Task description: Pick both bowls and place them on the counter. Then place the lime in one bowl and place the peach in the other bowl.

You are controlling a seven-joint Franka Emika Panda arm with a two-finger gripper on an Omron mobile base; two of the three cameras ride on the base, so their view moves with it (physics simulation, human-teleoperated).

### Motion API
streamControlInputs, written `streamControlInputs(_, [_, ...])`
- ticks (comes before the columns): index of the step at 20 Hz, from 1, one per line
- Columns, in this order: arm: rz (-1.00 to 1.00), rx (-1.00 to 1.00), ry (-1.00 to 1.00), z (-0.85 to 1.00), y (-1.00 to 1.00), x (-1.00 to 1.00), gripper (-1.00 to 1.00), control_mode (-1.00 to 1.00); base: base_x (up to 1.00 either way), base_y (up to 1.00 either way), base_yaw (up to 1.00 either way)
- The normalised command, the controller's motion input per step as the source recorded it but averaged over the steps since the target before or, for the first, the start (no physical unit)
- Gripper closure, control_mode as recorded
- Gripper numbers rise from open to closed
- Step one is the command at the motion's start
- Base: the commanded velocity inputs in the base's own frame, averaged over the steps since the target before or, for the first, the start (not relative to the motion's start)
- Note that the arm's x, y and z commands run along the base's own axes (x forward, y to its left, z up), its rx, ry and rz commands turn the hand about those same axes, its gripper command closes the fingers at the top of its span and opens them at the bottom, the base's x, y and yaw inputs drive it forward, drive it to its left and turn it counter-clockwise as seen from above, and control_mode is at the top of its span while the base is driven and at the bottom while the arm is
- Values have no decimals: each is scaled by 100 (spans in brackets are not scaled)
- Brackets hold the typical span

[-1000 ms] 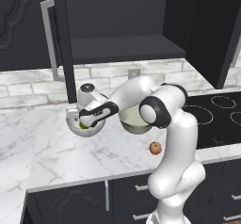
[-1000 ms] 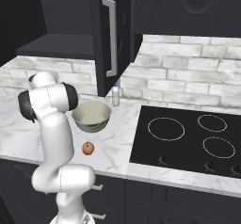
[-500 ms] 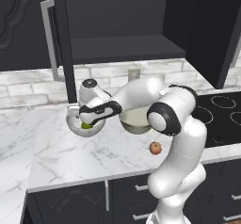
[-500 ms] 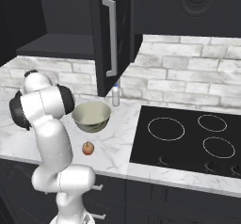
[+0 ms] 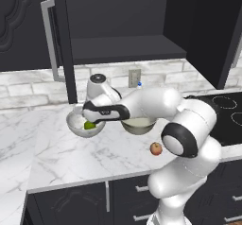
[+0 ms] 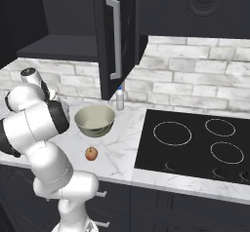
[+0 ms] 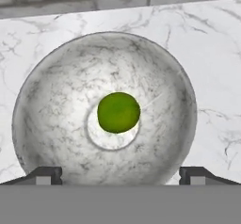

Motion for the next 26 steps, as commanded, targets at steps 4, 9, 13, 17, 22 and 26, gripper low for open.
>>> streamControlInputs(4, [0, 0, 0, 52, -34, -47, -100, -100, 0, 0, 0])
streamControlInputs(9, [0, 0, 0, 54, -36, -47, -100, -100, 0, 0, 0])
streamControlInputs(13, [0, 0, 0, 45, -39, -52, -100, -100, 0, 0, 0])
streamControlInputs(17, [0, 0, 0, 28, -42, -58, -100, -100, 0, 0, 0])
streamControlInputs(22, [0, 0, 0, 24, -43, -57, -100, -100, 0, 0, 0])
streamControlInputs(26, [0, 0, 0, 18, -42, -53, -100, -100, 0, 0, 0])
